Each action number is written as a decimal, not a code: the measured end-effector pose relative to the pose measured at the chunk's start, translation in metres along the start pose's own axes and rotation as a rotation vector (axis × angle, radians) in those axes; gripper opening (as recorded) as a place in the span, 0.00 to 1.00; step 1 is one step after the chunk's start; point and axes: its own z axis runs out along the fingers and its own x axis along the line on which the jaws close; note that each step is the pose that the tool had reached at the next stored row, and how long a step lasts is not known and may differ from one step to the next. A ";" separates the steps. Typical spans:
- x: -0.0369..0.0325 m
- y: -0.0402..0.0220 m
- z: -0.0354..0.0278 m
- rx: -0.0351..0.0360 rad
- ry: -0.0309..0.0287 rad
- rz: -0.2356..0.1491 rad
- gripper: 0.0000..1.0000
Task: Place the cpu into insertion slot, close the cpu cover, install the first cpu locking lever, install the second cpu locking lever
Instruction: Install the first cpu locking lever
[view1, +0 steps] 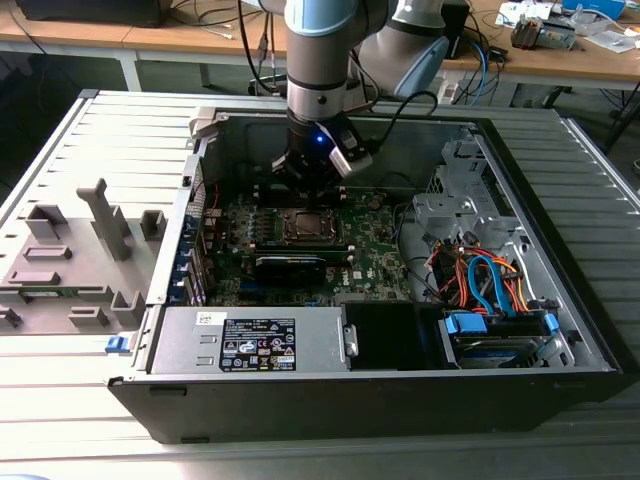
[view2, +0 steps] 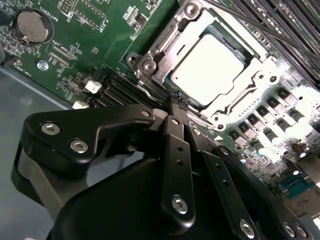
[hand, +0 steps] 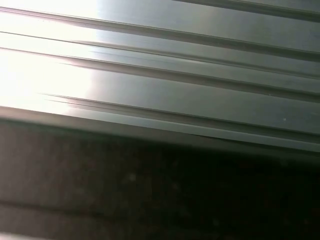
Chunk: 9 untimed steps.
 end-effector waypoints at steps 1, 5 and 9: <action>-0.0010 -0.0001 0.0006 0.0000 0.0000 0.000 0.11; -0.0030 -0.0004 0.0021 0.0000 0.0001 -0.002 0.11; -0.0039 -0.0014 0.0030 -0.0002 -0.0001 -0.002 0.11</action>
